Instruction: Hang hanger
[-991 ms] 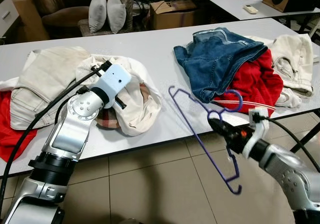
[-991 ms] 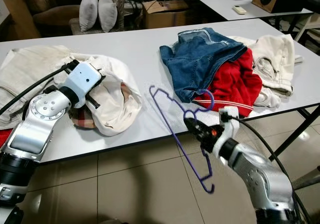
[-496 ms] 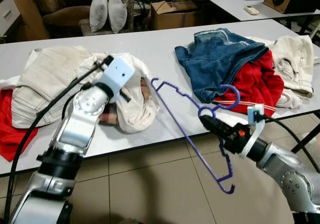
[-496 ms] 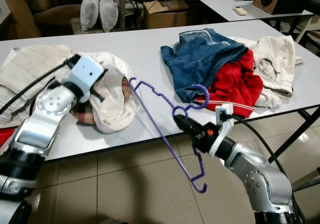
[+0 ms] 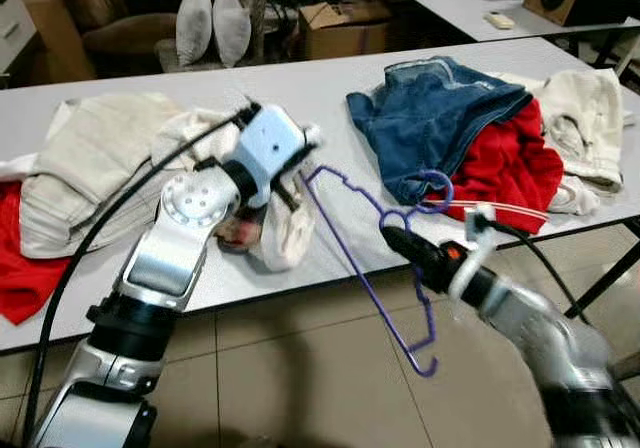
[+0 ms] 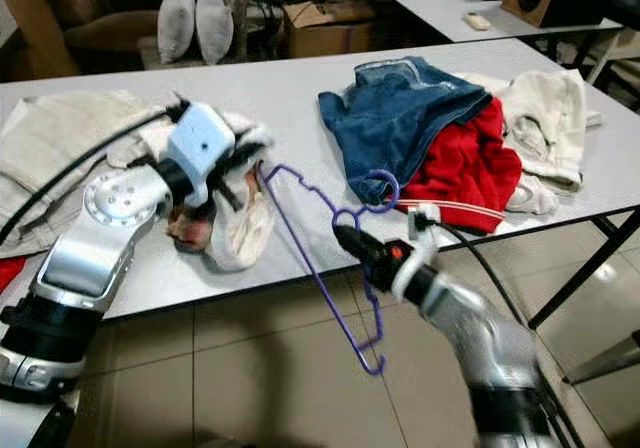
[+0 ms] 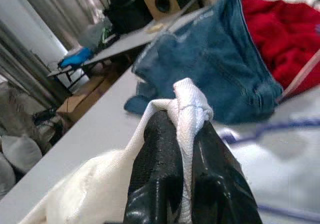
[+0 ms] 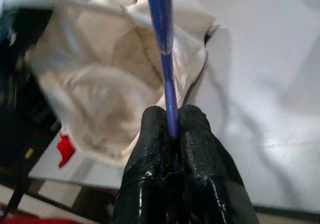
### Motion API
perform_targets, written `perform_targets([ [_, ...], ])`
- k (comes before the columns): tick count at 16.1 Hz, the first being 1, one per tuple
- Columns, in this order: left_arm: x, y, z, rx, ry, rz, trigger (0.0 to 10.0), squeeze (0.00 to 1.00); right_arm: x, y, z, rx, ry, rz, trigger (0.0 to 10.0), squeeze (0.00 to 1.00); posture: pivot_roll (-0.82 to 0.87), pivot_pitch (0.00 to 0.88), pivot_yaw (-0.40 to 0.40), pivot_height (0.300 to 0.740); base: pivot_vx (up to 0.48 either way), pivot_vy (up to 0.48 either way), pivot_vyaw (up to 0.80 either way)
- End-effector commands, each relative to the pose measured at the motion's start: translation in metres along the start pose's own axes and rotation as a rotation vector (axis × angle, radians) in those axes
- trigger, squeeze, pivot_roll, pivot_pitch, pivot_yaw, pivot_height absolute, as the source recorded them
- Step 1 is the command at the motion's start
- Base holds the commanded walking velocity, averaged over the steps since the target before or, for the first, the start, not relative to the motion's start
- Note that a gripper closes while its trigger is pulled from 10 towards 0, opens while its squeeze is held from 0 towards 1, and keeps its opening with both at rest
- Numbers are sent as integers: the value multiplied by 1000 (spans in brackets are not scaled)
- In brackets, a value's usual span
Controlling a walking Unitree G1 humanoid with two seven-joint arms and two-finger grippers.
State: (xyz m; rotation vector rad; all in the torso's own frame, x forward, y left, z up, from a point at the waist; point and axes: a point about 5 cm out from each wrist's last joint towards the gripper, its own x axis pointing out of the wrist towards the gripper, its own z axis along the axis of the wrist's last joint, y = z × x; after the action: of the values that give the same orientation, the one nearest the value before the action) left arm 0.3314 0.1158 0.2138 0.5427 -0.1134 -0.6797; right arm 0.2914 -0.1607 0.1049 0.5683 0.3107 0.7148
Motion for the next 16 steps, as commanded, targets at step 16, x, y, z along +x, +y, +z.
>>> perform_targets([
  [16,-4,-6,-1,177,40,-71,0,0,25,-1,-3,-74,182,107,10000,0,-41,12,-17,740,0,0,0],
])
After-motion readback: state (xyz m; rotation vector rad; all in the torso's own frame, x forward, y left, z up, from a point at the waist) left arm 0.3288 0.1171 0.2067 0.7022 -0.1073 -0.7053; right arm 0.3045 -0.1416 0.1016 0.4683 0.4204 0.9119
